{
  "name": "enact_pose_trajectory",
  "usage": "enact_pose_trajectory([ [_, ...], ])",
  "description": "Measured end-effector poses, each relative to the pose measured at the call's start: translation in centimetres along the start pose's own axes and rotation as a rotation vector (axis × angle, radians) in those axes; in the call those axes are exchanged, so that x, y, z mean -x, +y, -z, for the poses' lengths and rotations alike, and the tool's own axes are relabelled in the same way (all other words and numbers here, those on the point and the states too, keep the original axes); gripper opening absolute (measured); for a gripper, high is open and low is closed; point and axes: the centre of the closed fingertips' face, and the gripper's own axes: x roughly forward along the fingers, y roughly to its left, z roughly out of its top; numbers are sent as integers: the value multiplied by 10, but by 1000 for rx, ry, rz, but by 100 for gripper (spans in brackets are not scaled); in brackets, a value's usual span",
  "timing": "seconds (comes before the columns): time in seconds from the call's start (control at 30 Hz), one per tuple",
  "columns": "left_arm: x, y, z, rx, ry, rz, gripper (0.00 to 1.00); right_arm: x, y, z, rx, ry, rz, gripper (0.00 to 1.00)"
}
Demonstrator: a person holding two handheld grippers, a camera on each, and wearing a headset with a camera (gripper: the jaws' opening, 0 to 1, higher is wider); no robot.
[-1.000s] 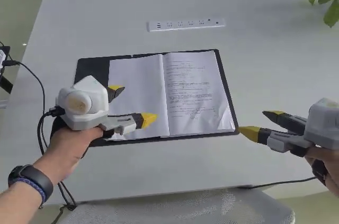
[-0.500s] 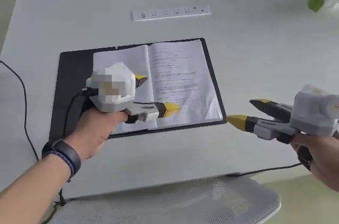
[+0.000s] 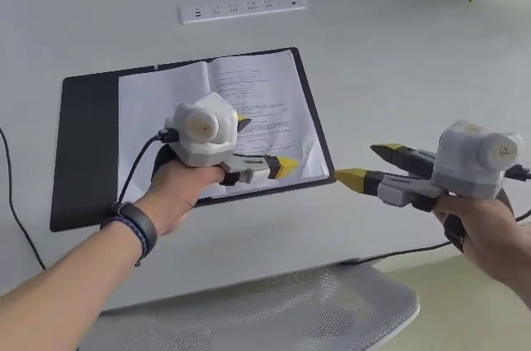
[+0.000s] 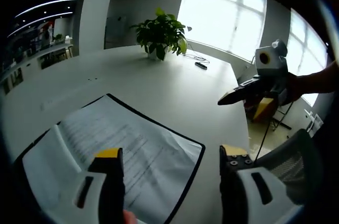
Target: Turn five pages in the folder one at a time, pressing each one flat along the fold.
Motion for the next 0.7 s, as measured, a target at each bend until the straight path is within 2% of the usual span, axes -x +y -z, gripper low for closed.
enact_pose_trajectory([
  [0.33,-32,-1,11,-19,42,-13,70,1,-6,3,-2,8,6,62],
  [0.53,-52,0,22,-37,79,-29,70,3,-8,5,4,20,8,63],
  [0.7,-61,0,30,-70,109,-42,69,5,-10,7,9,29,14,64],
])
